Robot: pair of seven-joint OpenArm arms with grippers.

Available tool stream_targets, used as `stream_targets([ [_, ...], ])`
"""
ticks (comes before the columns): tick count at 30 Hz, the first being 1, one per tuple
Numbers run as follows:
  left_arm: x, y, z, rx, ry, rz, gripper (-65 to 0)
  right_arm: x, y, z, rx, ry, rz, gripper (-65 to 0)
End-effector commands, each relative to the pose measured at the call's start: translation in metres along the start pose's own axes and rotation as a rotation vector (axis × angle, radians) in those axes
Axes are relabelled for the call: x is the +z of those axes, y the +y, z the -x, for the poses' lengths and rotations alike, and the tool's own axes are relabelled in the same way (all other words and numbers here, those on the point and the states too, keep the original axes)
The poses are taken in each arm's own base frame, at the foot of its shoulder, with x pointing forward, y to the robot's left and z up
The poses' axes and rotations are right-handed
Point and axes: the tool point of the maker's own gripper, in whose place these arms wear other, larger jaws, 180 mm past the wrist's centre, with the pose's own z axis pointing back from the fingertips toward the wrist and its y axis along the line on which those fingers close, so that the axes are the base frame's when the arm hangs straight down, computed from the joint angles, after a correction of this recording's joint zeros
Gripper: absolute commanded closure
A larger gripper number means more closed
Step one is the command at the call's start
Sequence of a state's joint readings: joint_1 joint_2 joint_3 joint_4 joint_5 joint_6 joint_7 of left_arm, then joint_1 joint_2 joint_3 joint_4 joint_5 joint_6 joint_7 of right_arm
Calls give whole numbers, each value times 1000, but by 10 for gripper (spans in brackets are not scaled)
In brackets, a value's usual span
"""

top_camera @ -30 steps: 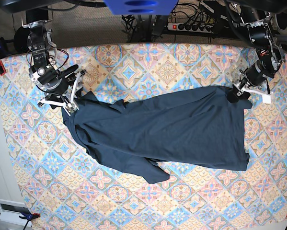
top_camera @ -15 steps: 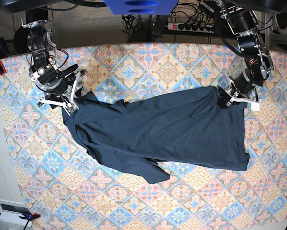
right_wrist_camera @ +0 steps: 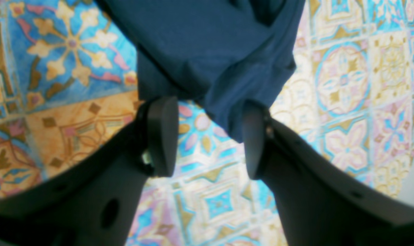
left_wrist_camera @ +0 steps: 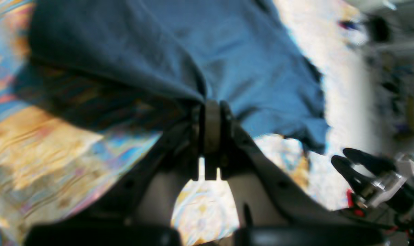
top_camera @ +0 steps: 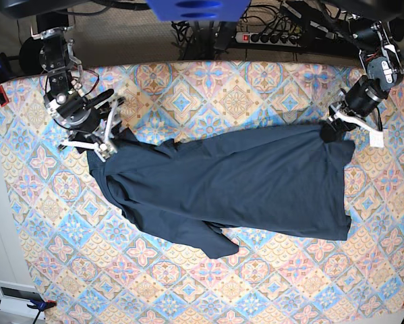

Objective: Layout the t-shirt on the table in an organized manner, then fold the t-shirt properly
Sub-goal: 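Pull the held shirt end with the right gripper away from the left gripper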

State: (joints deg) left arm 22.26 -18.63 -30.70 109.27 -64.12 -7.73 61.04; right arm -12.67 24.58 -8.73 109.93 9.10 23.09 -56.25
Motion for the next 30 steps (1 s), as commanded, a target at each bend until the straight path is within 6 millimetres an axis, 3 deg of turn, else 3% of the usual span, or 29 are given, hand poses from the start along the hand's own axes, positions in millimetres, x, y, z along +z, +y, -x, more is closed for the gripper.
stream_targets([
  [1,4,-3,-6,-17,-18,13,0,3,-3,-12,-2,-45,-1,-289],
  [5,5,16,10,-26,25,-61,0,5,6,-21,-85,-81,-85,-289],
  [9,5,33,17,-70,47,-147,0,12,-14,-33,-180,-137,-87,-289],
  [17,5,36,20,-73,53,-162,0,-3,-41,-23,-353,-124,-91,-289],
  [21,4,35,21,-73,54,-161,0,-11,-63,-2,-449,-91,-55,-289],
  [24,5,36,19,-74,51,-164,0,-14,-78,2,-490,-90,-31,-289],
  [30,5,37,19,-77,53,-165,0,-25,-86,13,-540,-61,-32,-289],
])
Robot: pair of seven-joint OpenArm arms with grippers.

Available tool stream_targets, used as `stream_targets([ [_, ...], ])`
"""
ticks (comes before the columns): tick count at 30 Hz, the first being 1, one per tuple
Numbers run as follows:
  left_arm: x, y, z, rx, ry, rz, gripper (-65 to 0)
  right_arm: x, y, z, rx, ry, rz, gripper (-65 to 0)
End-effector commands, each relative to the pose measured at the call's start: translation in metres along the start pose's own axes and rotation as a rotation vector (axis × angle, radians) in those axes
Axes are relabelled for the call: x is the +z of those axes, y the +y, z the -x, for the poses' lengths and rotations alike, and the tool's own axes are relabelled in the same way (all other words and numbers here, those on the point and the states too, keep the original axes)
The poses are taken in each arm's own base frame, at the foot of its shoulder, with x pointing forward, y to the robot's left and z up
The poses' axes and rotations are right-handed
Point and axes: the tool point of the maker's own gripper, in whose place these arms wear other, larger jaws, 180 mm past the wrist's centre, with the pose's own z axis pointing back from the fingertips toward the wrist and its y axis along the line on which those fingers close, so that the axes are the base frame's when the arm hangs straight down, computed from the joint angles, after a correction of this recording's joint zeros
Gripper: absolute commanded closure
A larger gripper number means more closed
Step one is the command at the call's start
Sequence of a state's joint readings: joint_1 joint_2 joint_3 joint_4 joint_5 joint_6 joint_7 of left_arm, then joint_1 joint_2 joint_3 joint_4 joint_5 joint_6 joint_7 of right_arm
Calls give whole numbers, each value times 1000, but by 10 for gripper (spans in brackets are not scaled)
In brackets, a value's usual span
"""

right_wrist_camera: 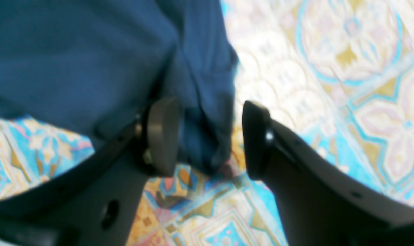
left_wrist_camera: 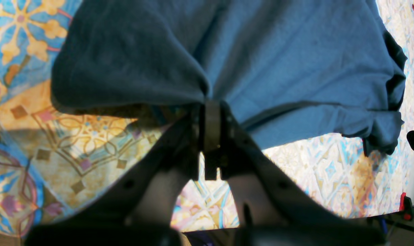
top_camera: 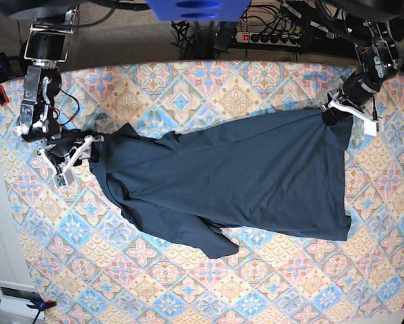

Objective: Layout the t-shirt on the table in an organized manner, then fold the t-shirt properly
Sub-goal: 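Pull the held shirt end with the right gripper away from the left gripper, then lift the navy shirt with both grippers, stretching it between them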

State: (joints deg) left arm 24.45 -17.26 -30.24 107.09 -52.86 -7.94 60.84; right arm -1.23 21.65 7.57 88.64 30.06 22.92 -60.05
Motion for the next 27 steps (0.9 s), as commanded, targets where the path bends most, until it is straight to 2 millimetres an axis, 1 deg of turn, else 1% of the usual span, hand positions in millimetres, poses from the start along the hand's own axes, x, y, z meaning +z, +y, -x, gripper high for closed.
stream_targets([
  [1,4,-3,-11,-19,-32,12,0,5,-8,-10,10,-26,15,-289],
  [6,3,-4,-10,-18,-30,15,0,0,-10,-1,-7,0,12,-289],
  [12,3,-4,-11,-21,-31,13,0,-9,-15,19,-47,54,9,-289],
  [16,3,-4,-11,-21,-31,13,0,-10,-13,23,-48,63,4,-285],
  [18,3,-4,-11,-21,-31,13,0,-12,-7,23,-59,61,-9,-279],
  [19,3,-4,-12,-21,-32,14,0,-13,-2,22,-74,53,-24,-259],
  [20,3,-4,-13,-21,-36,14,0,-14,3,20,-88,34,-50,-211],
  [21,3,-4,-14,-22,-38,15,0,-14,7,17,-106,14,-77,-142],
  [23,3,-4,-16,-23,-44,14,0,-7,5,8,-142,-42,-116,-35],
  [24,3,-4,-17,-24,-45,15,0,-3,3,4,-160,-63,-128,-11],
  [25,3,-5,-19,-26,-49,17,0,1,-1,0,-183,-90,-136,-9],
  [27,4,-5,-30,-53,-65,16,0,11,-11,-11,-232,-151,-134,-16],
])
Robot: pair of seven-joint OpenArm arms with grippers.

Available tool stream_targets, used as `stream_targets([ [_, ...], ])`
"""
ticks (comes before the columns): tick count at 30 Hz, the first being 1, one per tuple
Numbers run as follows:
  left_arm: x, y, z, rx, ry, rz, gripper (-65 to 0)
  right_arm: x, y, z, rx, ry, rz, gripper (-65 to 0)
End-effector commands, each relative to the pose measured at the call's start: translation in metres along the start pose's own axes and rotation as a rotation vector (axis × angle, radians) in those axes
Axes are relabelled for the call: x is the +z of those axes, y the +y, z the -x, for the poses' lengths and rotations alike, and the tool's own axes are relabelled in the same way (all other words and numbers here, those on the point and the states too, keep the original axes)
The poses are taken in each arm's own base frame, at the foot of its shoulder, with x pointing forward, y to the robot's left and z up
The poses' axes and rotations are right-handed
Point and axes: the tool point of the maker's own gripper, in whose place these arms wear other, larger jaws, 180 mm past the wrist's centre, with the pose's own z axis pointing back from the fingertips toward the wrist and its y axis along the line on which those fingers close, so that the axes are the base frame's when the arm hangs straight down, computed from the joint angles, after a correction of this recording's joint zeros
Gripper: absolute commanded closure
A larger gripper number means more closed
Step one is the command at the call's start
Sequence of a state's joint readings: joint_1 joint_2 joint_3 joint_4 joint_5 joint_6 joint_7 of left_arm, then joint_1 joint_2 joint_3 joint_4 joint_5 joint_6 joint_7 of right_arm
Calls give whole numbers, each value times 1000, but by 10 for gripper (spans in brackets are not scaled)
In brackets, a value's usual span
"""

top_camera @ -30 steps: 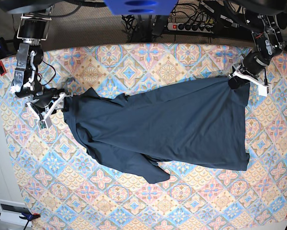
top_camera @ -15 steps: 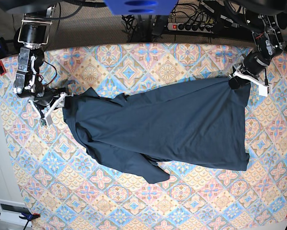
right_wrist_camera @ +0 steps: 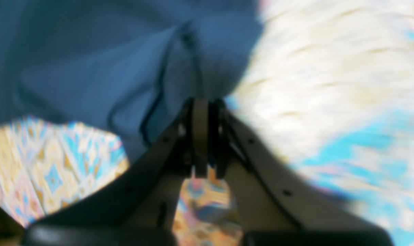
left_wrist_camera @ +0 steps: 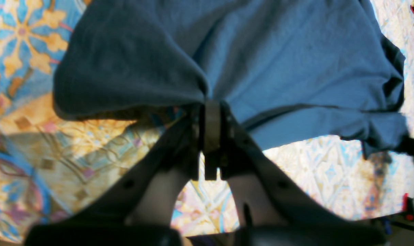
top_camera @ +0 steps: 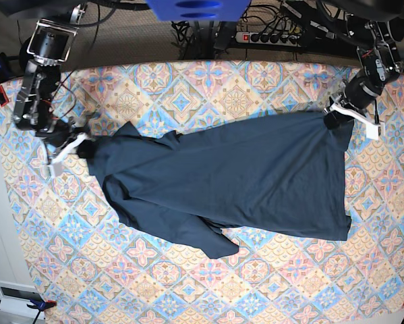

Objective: Layout the t-shirt on the table in an organized manner, then fold the t-shirt properly
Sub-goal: 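Lift the navy shirt with both grippers, stretching it between them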

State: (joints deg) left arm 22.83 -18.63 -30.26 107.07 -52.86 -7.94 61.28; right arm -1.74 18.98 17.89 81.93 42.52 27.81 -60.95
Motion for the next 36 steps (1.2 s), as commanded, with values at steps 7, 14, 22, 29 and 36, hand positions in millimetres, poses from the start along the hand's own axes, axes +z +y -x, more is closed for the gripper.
stream_targets([
  [7,13,5,-46,-24,-131,-12,0,52,-35,-51,-141,-231,13,-15],
  [14,16,9,-47,-15,-135,-22,0,66,-49,-33,-202,-160,25,-15],
  [22,12,6,-43,-20,-121,-13,0,32,-25,-8,-187,-33,-47,-19],
  [29,14,8,-38,-18,-110,-20,0,29,-25,-1,-199,-14,-50,-42],
  [36,15,11,-29,-10,-89,-26,0,38,-30,46,-227,80,-25,-248],
])
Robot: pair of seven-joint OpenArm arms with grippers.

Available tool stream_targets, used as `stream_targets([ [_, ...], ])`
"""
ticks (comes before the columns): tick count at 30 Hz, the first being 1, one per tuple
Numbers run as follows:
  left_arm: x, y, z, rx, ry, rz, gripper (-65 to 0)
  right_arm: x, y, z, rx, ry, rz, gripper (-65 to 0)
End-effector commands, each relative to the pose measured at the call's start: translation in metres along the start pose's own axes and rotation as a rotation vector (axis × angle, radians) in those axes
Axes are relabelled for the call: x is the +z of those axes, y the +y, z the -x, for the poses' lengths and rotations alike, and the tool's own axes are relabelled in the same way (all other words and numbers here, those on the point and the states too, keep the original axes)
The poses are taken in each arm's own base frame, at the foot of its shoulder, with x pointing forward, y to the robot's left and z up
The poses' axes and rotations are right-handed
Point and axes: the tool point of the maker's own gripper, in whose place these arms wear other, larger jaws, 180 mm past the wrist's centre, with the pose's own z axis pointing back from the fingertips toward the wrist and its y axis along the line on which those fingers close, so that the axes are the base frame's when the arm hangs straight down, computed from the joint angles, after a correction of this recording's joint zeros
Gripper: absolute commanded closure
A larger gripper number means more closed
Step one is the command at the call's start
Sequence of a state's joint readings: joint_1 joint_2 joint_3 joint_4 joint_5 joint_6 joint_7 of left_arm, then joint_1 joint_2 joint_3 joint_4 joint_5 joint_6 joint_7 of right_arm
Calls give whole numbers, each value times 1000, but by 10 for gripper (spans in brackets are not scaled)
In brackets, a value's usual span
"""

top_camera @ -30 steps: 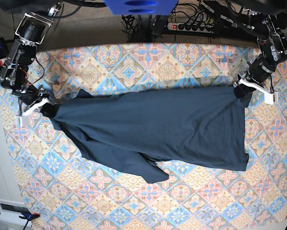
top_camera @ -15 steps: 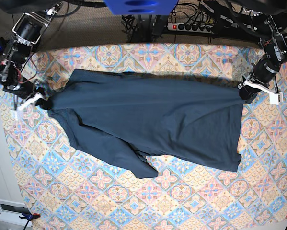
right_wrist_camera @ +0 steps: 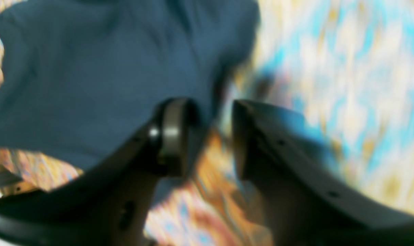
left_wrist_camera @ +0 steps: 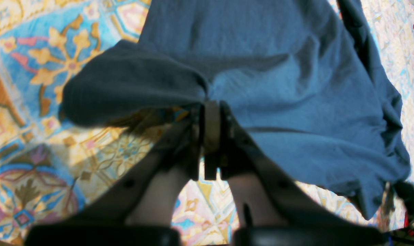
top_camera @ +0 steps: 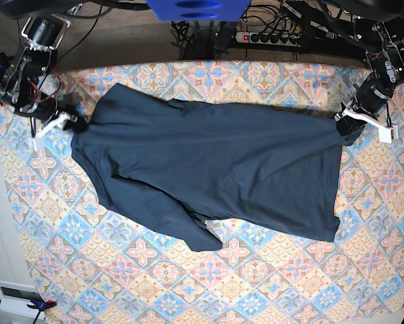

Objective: Layout the t-shirt on the table in an organized manner, then fold the t-shirt properly
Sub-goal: 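Lift the navy shirt with both grippers, stretching it between them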

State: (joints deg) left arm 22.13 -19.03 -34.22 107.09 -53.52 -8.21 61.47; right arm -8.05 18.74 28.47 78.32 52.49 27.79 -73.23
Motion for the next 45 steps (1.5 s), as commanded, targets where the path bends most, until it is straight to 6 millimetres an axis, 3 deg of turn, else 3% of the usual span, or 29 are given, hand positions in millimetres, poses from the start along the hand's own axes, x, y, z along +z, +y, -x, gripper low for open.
stream_targets([
  [1,4,-2,-9,-19,-30,4,0,8,1,-15,26,-42,-3,-268],
  [6,4,-2,-9,-19,-30,4,0,13,-12,22,-11,25,19,-281],
  [8,4,-2,-9,-19,-28,3,0,14,-7,28,-37,21,-17,-281],
  [16,4,-2,-9,-19,-30,3,0,14,28,28,4,2,-106,-281],
  [22,4,-2,-9,-19,-31,4,0,-4,54,43,-21,23,-174,-281],
  [28,4,-2,-10,-19,-33,4,0,-10,62,48,-7,47,-191,-275],
  [30,4,-2,-10,-19,-33,4,0,-9,61,47,-6,42,-189,-223],
  [34,4,-2,-13,-19,-43,3,0,0,56,35,-8,-8,-173,-16],
  [39,2,-8,-34,-24,-127,21,0,35,53,-3,59,-168,-161,-25],
  [43,-3,-27,-73,-33,-238,72,0,58,64,-27,128,-287,-208,-24],
  [45,-7,-42,-92,-22,-294,112,0,66,78,-58,174,-366,-233,-24],
])
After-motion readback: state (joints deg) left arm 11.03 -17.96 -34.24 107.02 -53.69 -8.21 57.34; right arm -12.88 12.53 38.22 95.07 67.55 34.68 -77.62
